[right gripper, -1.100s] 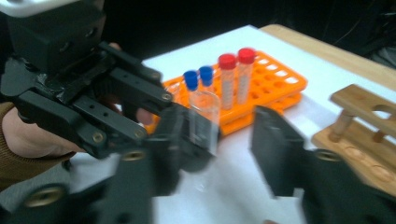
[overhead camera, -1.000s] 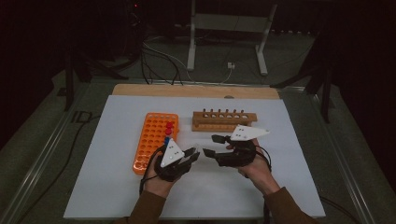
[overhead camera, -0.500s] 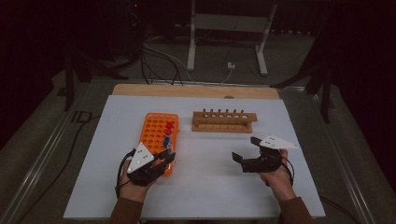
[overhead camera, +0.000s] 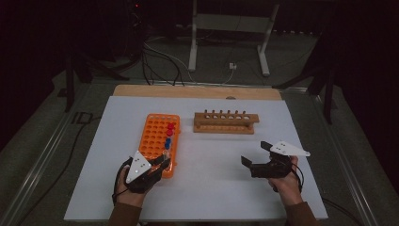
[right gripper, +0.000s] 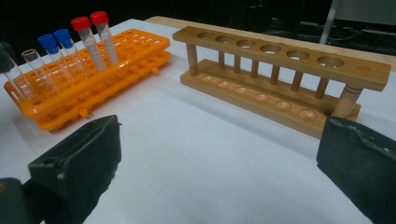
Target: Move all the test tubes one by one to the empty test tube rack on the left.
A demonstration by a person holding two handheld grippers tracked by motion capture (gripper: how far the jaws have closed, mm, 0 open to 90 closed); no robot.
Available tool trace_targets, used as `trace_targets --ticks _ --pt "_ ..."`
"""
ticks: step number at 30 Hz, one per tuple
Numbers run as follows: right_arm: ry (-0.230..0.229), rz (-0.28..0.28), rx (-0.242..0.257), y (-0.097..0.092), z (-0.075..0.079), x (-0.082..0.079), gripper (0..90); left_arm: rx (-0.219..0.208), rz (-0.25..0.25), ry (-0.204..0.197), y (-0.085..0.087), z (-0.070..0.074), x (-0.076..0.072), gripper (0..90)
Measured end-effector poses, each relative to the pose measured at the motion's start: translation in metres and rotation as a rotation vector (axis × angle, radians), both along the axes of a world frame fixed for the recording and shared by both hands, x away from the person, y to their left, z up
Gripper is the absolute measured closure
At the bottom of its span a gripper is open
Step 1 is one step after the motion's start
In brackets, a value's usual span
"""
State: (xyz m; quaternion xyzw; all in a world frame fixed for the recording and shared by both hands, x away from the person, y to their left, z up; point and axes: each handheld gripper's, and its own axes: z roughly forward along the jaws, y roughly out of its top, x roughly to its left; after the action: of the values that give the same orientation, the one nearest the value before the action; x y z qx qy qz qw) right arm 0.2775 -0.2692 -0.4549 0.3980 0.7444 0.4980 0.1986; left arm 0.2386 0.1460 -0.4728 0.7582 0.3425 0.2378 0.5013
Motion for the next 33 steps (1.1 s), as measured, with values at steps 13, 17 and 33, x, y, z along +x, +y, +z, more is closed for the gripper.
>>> trace_targets --ticks 13,17,33 --pt "-0.011 -0.041 0.030 -0.014 -0.001 -0.009 0.4 0.112 0.027 0.106 -0.010 -0.019 0.005 77.0" --pt "-0.009 -0.056 0.030 -0.018 -0.003 -0.012 0.4 0.114 0.038 0.133 -0.009 -0.021 0.005 77.1" --pt "-0.053 -0.107 0.051 -0.027 -0.008 -0.023 0.3 -0.017 0.031 0.065 0.006 -0.002 -0.004 50.7"
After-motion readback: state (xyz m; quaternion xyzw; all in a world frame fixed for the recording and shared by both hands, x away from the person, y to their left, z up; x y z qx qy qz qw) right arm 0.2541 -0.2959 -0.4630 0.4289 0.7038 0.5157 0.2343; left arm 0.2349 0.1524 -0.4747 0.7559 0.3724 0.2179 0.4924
